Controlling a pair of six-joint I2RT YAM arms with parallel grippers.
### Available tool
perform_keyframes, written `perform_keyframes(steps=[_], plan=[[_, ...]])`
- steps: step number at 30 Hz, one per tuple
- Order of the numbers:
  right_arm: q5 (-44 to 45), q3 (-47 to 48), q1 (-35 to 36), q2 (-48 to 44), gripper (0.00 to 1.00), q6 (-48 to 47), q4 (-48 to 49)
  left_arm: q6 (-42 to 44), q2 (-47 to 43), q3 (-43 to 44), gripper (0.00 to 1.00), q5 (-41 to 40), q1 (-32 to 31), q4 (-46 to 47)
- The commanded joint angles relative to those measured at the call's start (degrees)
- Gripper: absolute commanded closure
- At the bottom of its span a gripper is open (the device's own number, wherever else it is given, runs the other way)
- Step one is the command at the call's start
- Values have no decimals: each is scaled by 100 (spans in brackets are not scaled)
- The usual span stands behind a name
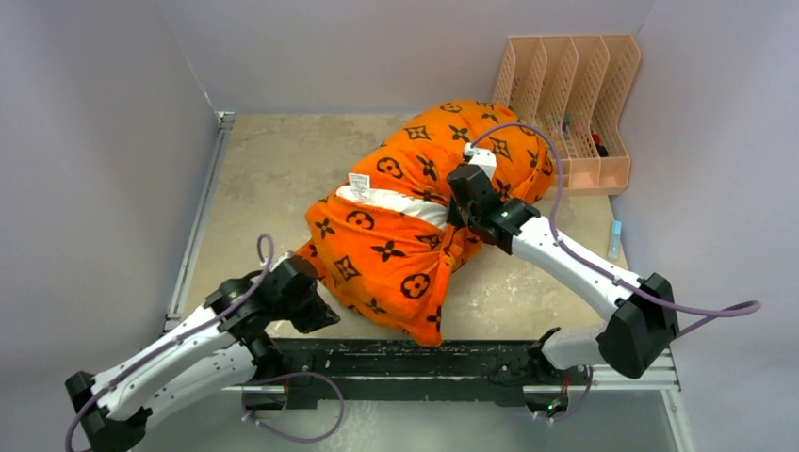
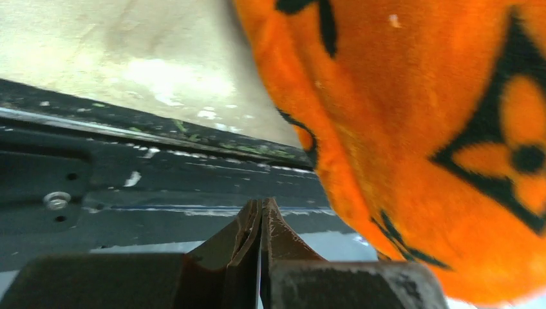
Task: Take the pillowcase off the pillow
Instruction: Remove the pillow from the pillowcase.
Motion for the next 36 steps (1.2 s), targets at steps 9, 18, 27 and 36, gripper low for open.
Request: perform_keyframes(steps=[9, 18, 27, 36], plan=[[-817, -935, 344, -548, 100, -745, 623, 480, 1061, 1597, 41, -978, -11, 1194], [-668, -864, 792, -658, 100, -598, 420, 818, 2447, 2159, 32, -894, -6, 1819], [-169, -180, 793, -841, 100, -679, 54, 287, 1768, 531, 100, -546, -6, 1661], [653, 486, 608, -163, 100, -609, -155, 470, 470, 488, 100, -158, -12, -65]])
